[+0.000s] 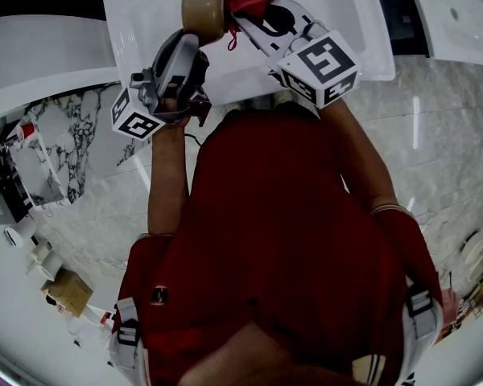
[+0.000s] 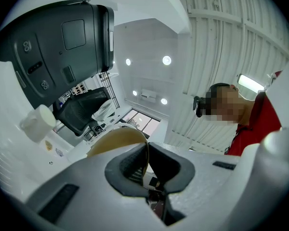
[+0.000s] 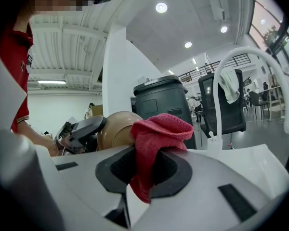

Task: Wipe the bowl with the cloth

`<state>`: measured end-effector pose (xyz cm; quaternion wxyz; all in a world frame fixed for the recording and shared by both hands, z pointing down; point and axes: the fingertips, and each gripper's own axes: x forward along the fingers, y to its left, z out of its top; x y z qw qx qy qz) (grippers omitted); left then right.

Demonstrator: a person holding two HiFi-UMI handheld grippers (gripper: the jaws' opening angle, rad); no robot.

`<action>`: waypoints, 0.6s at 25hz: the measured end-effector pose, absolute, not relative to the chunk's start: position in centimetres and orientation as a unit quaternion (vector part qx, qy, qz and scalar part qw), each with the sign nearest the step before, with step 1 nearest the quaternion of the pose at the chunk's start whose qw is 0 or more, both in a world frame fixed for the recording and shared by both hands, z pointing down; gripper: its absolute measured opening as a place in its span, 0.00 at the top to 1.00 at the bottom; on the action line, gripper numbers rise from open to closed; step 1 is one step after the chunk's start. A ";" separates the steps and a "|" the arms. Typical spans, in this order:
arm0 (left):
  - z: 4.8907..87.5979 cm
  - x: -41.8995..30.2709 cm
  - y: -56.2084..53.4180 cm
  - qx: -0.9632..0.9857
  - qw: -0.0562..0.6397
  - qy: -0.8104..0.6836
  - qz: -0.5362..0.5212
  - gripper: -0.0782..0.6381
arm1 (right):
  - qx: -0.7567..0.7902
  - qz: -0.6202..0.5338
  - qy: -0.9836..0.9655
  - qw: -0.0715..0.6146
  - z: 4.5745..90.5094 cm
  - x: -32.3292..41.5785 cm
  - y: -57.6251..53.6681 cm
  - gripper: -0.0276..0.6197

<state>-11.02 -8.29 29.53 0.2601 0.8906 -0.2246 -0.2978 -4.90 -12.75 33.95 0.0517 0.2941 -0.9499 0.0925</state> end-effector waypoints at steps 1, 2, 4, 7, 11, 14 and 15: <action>29.5 -11.1 -8.3 0.890 0.260 -0.225 -0.300 0.86 | 0.292 0.093 -0.950 0.053 34.0 -5.0 -12.6 0.87; 29.5 -11.2 -8.3 0.889 0.260 -0.226 -0.302 0.86 | 0.290 0.094 -0.951 0.054 34.1 -5.1 -12.6 0.87; 29.4 -11.3 -8.4 0.887 0.261 -0.230 -0.304 0.86 | 0.285 0.094 -0.952 0.056 34.1 -5.2 -12.4 0.87; 29.3 -11.3 -8.6 0.884 0.261 -0.237 -0.307 0.86 | 0.277 0.093 -0.955 0.059 34.0 -5.3 -11.9 0.87; 29.4 -11.4 -8.7 0.881 0.259 -0.245 -0.310 0.86 | 0.267 0.090 -0.958 0.062 33.9 -5.6 -11.2 0.87; 29.4 -11.6 -8.8 0.880 0.257 -0.252 -0.309 0.86 | 0.264 0.089 -0.959 0.061 33.7 -5.9 -10.8 0.87; 29.4 -11.7 -8.8 0.880 0.257 -0.253 -0.308 0.86 | 0.264 0.088 -0.959 0.061 33.6 -5.9 -10.7 0.87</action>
